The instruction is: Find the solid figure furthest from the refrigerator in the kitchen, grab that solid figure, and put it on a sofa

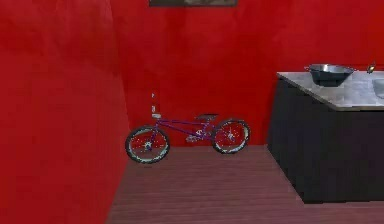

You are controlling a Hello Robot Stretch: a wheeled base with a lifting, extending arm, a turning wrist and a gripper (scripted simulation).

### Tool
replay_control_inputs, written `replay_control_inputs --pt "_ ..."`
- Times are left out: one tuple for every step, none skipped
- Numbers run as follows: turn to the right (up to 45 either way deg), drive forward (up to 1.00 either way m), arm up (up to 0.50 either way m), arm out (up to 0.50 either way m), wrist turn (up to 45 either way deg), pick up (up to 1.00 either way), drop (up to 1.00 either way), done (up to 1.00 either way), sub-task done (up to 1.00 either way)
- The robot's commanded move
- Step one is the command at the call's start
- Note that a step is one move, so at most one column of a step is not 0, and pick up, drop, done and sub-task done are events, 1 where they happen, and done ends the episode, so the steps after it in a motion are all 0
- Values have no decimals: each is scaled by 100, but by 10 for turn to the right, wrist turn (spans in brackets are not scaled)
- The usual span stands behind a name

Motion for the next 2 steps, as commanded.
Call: replay_control_inputs --pt "0 30 0 0 0 0 0 0 0" --pt "450 0 0 0 0 0 0 0 0"
